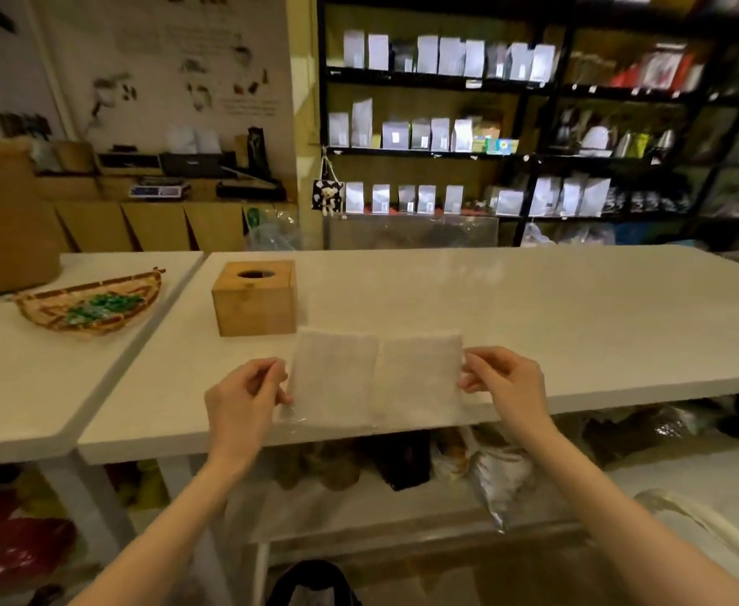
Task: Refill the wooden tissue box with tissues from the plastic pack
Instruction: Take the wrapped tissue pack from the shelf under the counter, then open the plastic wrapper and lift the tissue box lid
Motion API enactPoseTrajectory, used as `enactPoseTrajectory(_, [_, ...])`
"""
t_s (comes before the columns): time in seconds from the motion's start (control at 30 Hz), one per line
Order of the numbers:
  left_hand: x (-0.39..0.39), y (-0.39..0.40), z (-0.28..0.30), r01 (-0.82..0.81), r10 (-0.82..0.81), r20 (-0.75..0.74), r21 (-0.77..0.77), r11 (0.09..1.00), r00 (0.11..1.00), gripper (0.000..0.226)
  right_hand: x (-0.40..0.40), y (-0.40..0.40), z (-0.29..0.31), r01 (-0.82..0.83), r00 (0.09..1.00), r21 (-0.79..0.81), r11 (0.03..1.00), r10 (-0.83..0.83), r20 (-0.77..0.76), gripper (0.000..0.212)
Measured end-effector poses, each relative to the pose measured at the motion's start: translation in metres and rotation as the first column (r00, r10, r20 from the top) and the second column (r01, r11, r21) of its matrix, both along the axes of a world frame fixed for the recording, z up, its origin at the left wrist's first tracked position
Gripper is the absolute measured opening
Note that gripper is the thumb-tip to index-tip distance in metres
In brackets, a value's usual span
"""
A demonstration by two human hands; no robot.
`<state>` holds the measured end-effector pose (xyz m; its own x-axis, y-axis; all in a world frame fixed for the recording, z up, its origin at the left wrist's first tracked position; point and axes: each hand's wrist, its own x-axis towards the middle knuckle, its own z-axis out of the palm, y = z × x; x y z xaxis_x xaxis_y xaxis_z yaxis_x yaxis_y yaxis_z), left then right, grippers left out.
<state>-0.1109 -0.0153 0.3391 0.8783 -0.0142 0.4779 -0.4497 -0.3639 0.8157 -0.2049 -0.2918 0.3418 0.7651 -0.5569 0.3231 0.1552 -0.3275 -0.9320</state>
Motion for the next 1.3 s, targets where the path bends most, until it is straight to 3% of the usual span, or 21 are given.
enactPoseTrajectory(0.13, [0.041, -0.010, 0.024, 0.048, -0.047, -0.013, 0.050, 0.998, 0.999, 0.009, 0.043, -0.021, 0.024, 0.005, 0.999, -0.027, 1.000, -0.006, -0.032, 0.010])
enactPoseTrajectory(0.3, [0.106, -0.028, 0.027, 0.159, -0.140, -0.184, 0.094, 0.983, 0.973, 0.021, 0.095, -0.042, 0.027, -0.041, 0.987, 0.072, 0.997, 0.051, -0.152, 0.014])
enactPoseTrajectory(0.67, [0.167, -0.056, 0.011, 0.249, -0.141, -0.310, 0.342, 0.906, 0.940, 0.028, 0.152, -0.065, 0.006, 0.118, 0.945, 0.105, 0.987, -0.079, -0.318, 0.011])
enactPoseTrajectory(0.8, [0.172, -0.061, 0.013, 0.231, -0.096, -0.250, 0.594, 0.770, 0.964, 0.035, 0.164, -0.067, 0.005, 0.157, 0.933, 0.052, 0.986, -0.131, -0.334, 0.015])
enactPoseTrajectory(0.9, [0.160, -0.070, 0.032, 0.149, 0.005, -0.183, 0.816, 0.559, 0.983, 0.046, 0.167, -0.068, 0.005, 0.175, 0.924, 0.000, 0.985, -0.164, -0.346, 0.012])
enactPoseTrajectory(0.97, [0.151, -0.079, 0.048, 0.038, -0.005, -0.040, 0.912, 0.408, 0.999, 0.043, 0.169, -0.070, 0.007, 0.176, 0.916, -0.073, 0.982, -0.190, -0.353, 0.009])
enactPoseTrajectory(1.0, [0.146, -0.085, 0.056, -0.009, -0.050, 0.030, 0.928, 0.373, 0.998, 0.039, 0.170, -0.072, 0.007, 0.181, 0.910, -0.107, 0.978, -0.208, -0.358, 0.009])
enactPoseTrajectory(1.07, [0.143, -0.100, 0.065, -0.014, -0.164, 0.088, 0.914, 0.404, 0.983, 0.038, 0.173, -0.076, 0.007, 0.192, 0.901, -0.133, 0.972, -0.228, -0.368, 0.014])
enactPoseTrajectory(1.13, [0.150, -0.119, 0.066, 0.119, -0.297, 0.023, 0.886, 0.448, 0.955, 0.041, 0.175, -0.077, 0.007, 0.204, 0.904, -0.116, 0.972, -0.232, -0.360, 0.016])
enactPoseTrajectory(1.17, [0.157, -0.128, 0.064, 0.258, -0.374, -0.083, 0.856, 0.448, 0.924, 0.044, 0.176, -0.078, 0.007, 0.209, 0.905, -0.123, 0.970, -0.239, -0.352, 0.014])
enactPoseTrajectory(1.23, [0.169, -0.143, 0.060, 0.610, -0.471, -0.405, 0.646, 0.458, 0.783, 0.049, 0.177, -0.079, 0.007, 0.200, 0.911, -0.154, 0.968, -0.241, -0.333, 0.007])
enactPoseTrajectory(1.3, [0.177, -0.153, 0.057, 0.762, -0.485, -0.593, 0.431, 0.484, 0.643, 0.057, 0.176, -0.081, 0.008, 0.180, 0.918, -0.173, 0.968, -0.228, -0.324, 0.010])
